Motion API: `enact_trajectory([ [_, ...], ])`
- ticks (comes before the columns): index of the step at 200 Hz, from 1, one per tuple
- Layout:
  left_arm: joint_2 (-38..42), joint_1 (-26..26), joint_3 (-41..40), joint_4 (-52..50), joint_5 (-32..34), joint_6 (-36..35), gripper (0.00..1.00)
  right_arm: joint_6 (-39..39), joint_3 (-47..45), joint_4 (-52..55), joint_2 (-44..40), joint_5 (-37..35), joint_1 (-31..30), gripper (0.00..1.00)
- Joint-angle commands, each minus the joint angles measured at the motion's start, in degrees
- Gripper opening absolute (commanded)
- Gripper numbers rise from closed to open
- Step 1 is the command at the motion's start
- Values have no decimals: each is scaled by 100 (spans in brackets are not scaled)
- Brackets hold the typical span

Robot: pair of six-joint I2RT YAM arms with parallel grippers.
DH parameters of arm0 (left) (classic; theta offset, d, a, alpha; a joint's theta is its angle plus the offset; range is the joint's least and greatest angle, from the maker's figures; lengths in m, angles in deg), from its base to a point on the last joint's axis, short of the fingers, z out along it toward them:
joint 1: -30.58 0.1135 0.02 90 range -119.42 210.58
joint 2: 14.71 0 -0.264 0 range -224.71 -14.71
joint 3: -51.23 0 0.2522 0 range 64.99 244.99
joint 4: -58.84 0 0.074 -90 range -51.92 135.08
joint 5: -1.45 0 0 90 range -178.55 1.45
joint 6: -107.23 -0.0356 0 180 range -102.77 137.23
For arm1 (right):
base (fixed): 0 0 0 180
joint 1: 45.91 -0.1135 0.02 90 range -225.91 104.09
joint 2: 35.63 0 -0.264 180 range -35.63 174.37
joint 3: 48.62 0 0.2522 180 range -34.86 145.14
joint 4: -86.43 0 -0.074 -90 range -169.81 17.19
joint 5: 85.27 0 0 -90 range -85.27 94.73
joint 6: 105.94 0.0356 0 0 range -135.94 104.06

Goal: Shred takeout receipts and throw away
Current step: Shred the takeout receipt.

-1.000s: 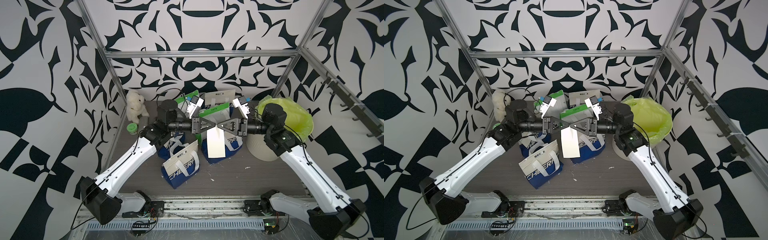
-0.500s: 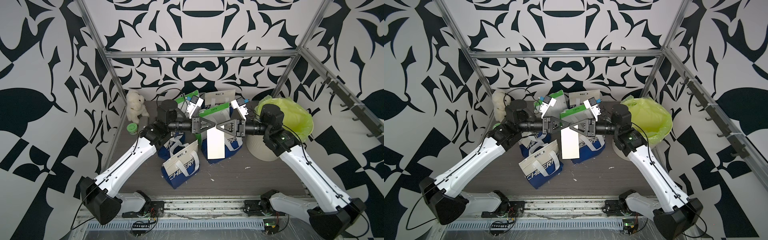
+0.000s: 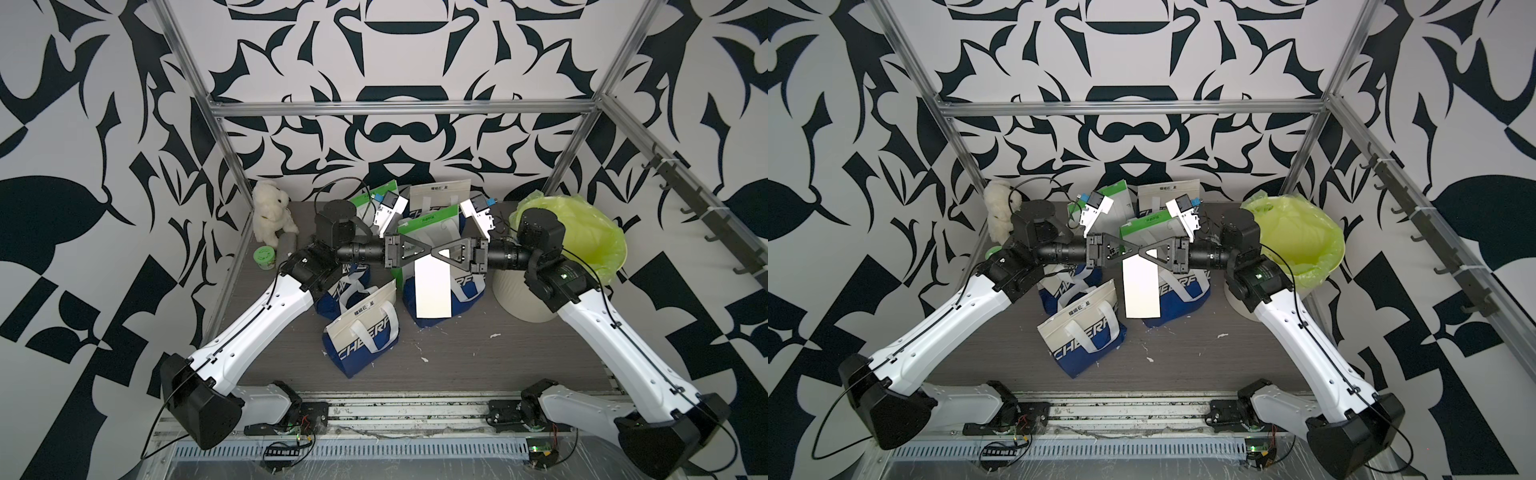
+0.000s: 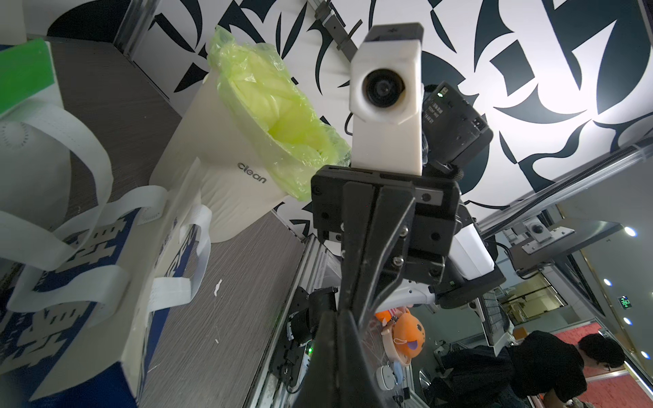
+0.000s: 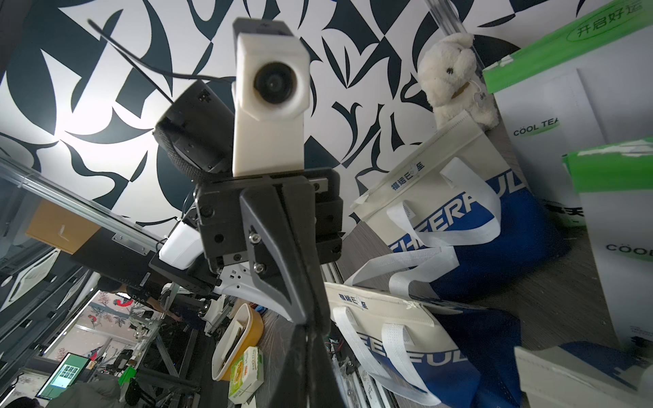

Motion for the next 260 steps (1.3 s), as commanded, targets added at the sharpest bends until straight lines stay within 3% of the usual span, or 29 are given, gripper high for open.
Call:
enact_trajectory([
  [1,291,-24,-101,121,-66,-82,0,-24,140,-263,-127,-98,-25,6],
  [23,329,-24,-128,192,-86,-66,0,64,44,-424,-178,-84,-24,12],
  [130,287,-72,-155,258,-128,-4,0,287,36,-681,-136,-92,-25,10],
  [158,319,-85,-170,206,73,-95,0,319,33,-651,-119,2,-42,0],
  [173,436,-136,-250,186,486,-354,0,266,78,-344,-71,3,-51,0],
  [210,1154,-773,-814,326,2713,-1797,0,-300,378,1317,247,-659,-67,0],
  [260,1229,-936,-873,346,2381,-2723,0,-116,281,1882,633,-1722,-91,0],
])
